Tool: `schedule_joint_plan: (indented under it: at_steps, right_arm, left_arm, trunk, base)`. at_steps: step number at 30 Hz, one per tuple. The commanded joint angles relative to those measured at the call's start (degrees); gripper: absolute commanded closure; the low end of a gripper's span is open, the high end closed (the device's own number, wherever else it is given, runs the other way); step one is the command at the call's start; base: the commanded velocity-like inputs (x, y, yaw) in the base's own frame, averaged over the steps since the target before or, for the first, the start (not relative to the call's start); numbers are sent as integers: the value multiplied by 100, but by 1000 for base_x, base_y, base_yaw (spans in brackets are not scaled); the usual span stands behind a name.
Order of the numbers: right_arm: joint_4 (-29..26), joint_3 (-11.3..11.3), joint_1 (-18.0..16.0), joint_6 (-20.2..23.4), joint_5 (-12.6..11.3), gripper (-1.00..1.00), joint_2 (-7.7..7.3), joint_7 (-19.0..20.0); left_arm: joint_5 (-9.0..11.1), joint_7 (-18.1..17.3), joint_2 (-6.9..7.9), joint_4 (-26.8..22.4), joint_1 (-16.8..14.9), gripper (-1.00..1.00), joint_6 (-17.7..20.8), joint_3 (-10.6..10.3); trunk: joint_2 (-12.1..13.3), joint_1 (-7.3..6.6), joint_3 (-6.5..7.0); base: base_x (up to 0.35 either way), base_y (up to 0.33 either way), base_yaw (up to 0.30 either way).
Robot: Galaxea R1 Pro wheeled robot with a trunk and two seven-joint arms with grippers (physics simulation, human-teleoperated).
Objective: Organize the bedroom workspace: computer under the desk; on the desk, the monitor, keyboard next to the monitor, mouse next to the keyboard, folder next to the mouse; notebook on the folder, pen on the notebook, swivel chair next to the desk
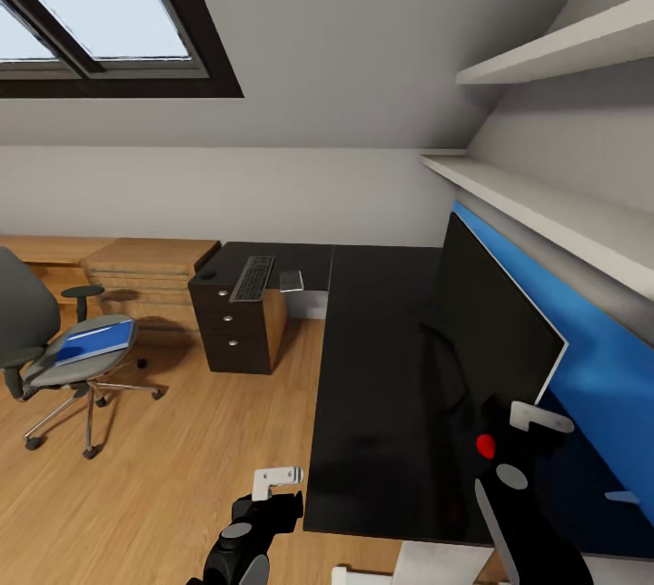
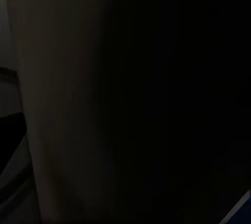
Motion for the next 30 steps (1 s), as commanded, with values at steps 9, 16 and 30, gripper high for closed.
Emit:
schedule_joint_plan:
  at_steps: [9,16,30]
  right_arm:
    - [-12,0,-4,28,46,-100,-9,-20]
    - [-10,-1,-4,36,46,-100,-10,-19]
    - [-5,2,-4,29,46,-100,-7,-20]
  left_arm:
    - [62,47,2,-1,-6,-100,10,-18]
    - [62,46,2,0,-6,-100,10,-11]
    - [62,46,2,-2,-6,-100,10,-10]
  trunk:
    - [-10,2,-11]
    - [-10,2,-11]
    - [-10,2,-11]
  base:
    - [0,-88,0]
    - [0,-38,0]
    - [-20,-1,0]
